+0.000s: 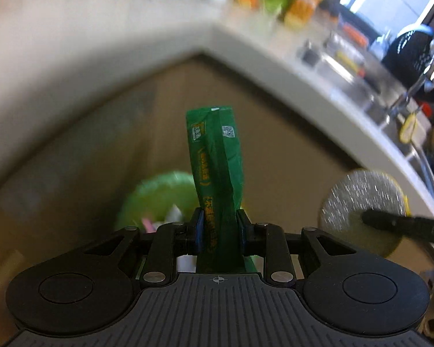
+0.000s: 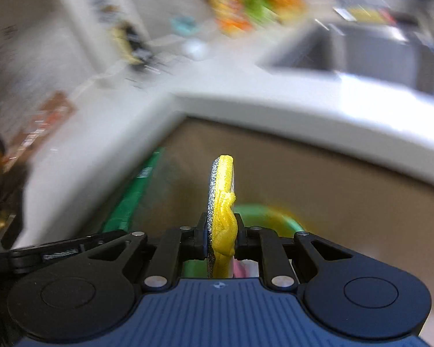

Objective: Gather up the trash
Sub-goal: 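Carry the wrapper and scrubber down into the cabinet over the green bin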

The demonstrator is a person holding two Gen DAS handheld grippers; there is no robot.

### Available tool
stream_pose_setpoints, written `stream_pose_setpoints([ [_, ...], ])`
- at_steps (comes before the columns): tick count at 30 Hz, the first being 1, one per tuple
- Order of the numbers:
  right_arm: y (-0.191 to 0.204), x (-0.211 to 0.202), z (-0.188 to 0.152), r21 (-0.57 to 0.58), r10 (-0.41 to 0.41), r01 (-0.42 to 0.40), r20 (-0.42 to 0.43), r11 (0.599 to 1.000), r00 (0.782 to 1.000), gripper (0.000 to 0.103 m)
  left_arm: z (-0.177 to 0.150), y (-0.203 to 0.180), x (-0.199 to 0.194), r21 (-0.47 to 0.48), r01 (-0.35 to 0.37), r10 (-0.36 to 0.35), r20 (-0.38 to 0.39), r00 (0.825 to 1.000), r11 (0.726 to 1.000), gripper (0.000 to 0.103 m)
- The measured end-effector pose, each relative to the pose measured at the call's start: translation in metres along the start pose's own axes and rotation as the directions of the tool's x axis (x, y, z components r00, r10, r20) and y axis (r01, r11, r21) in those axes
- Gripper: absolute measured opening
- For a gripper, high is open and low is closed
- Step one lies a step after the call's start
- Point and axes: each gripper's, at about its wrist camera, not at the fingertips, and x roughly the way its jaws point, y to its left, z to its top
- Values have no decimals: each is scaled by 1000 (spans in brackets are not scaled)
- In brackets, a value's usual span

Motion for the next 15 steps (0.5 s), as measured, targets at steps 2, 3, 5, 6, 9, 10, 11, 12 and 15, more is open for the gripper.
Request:
stream_pose_setpoints([
  [2, -37, 4, -15, 48, -32, 34, -36, 998, 999, 15, -13, -7, 28, 6, -20, 20, -7, 1000, 1000, 27],
  [3, -52, 6, -24, 66, -44, 47, -47, 997, 998, 15, -19, -9, 42, 14, -32, 32, -6, 999, 999, 27],
  [5, -76, 13, -42, 96, -61, 67, -70, 993, 996, 15, -27, -11, 76, 22, -47, 47, 7, 999, 999, 27],
  [6, -86, 18, -51, 108, -66, 75, -84, 991, 994, 15, -28, -11, 95, 16, -50, 50, 12, 999, 999, 27],
  [9, -103, 36, -81, 123, -81, 100, -152, 987, 985, 15, -28, -7, 141, -17, -31, 31, 39, 999, 999, 27],
  [10, -107, 42, -90, 119, -73, 94, -171, 988, 983, 15, -28, -3, 158, -29, -26, 28, 46, 999, 999, 27],
  [11, -109, 46, -98, 110, -67, 89, -185, 990, 981, 15, -29, 1, 177, -42, -17, 19, 48, 999, 999, 28],
  [12, -113, 53, -106, 99, -63, 84, -199, 992, 978, 15, -30, 6, 198, -59, -1, 4, 46, 999, 998, 29],
  [15, -123, 76, -123, 88, -65, 89, -247, 992, 967, 15, -42, 26, 253, -126, 25, -26, -9, 1000, 992, 36],
])
